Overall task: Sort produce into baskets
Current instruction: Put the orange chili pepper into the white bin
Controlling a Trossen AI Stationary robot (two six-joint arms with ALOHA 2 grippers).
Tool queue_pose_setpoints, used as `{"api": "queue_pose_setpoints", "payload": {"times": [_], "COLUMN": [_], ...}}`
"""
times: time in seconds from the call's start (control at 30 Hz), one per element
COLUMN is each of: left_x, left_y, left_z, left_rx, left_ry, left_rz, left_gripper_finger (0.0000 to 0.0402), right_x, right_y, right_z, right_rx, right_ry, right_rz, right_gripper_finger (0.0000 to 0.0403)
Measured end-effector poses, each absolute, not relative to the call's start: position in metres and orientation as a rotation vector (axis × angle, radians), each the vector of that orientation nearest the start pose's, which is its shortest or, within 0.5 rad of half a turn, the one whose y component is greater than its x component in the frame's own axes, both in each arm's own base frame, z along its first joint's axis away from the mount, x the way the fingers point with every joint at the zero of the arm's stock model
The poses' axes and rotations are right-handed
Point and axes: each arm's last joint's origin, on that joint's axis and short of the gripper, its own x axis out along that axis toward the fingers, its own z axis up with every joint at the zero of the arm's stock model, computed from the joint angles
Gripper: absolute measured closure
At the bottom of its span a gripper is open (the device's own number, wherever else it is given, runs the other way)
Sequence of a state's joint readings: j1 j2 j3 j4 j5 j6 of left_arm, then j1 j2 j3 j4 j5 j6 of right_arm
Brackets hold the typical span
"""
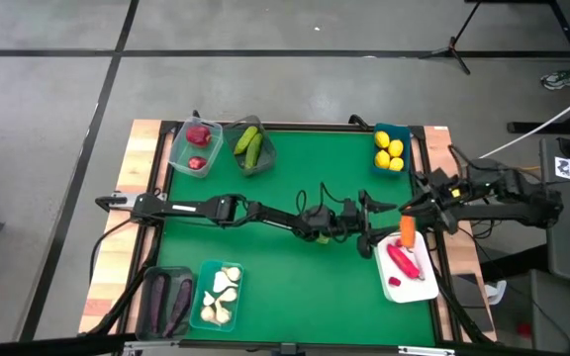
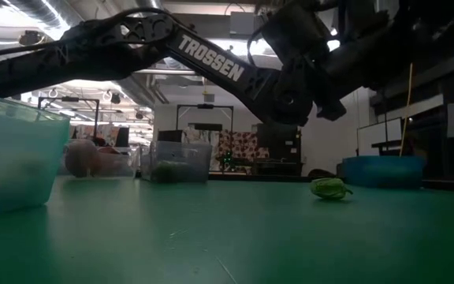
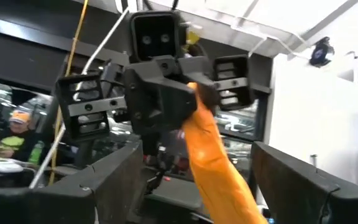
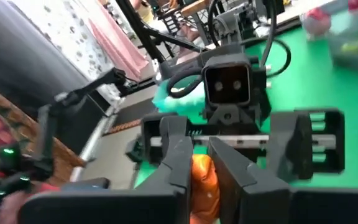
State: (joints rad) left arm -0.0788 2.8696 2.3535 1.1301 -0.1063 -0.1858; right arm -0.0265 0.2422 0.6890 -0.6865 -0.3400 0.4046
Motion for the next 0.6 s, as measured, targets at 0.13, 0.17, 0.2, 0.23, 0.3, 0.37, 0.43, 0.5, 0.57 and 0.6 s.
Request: {"api": "queue_pose_setpoints", "payload": {"times": [0.13,0.17,0.2,0.23,0.3,0.37,0.43,0.5,0.57,0.6], "left_x": [0.595,0.595,0.596,0.598,0.602,0.604,0.599,0.589,0.576,0.567], "left_y": [-0.046,-0.045,-0.045,-0.044,-0.040,-0.033,-0.024,-0.019,-0.024,-0.030], "left_z": [0.161,0.161,0.162,0.162,0.170,0.182,0.201,0.219,0.235,0.243], "left_rx": [-0.266,-0.275,-0.283,-0.288,-0.291,-0.322,-0.344,-0.278,-0.184,-0.132], "left_ry": [-0.600,-0.585,-0.555,-0.500,-0.361,-0.152,0.081,0.253,0.372,0.439], "left_rz": [-0.108,-0.140,-0.176,-0.212,-0.295,-0.385,-0.410,-0.387,-0.355,-0.340], "left_gripper_finger": [0.0105,0.0105,0.0105,0.0105,0.0105,0.0105,0.0105,0.0105,0.0105,0.0105], "right_x": [0.037,0.033,0.028,0.023,0.013,0.004,-0.001,-0.001,-0.001,0.002], "right_y": [0.009,0.010,0.010,0.010,0.011,0.010,0.009,0.009,0.009,0.009], "right_z": [0.304,0.304,0.304,0.303,0.301,0.297,0.293,0.293,0.290,0.288], "right_rx": [0.529,0.543,0.559,0.579,0.601,0.616,0.626,0.625,0.628,0.627], "right_ry": [0.304,0.298,0.286,0.275,0.258,0.251,0.247,0.251,0.271,0.270], "right_rz": [0.268,0.280,0.291,0.300,0.303,0.273,0.245,0.229,0.221,0.215], "right_gripper_finger": [0.0365,0.0365,0.0365,0.0365,0.0365,0.0365,0.0365,0.0365,0.0365,0.0365]}}
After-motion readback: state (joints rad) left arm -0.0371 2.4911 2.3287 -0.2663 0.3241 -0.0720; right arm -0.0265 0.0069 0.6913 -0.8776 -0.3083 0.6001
